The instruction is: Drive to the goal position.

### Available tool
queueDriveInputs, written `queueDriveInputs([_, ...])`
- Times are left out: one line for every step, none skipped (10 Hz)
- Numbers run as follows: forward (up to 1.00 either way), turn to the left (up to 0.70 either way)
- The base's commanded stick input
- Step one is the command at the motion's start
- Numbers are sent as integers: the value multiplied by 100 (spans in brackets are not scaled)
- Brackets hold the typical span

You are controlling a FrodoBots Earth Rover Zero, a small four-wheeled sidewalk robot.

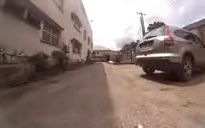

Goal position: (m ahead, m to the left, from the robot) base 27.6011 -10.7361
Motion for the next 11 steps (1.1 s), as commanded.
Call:
queueDriveInputs([50, 1])
queueDriveInputs([50, 1])
queueDriveInputs([50, 1])
queueDriveInputs([50, 1])
queueDriveInputs([50, 1])
queueDriveInputs([50, 1])
queueDriveInputs([50, 1])
queueDriveInputs([50, 1])
queueDriveInputs([50, 1])
queueDriveInputs([50, 1])
queueDriveInputs([50, 1])
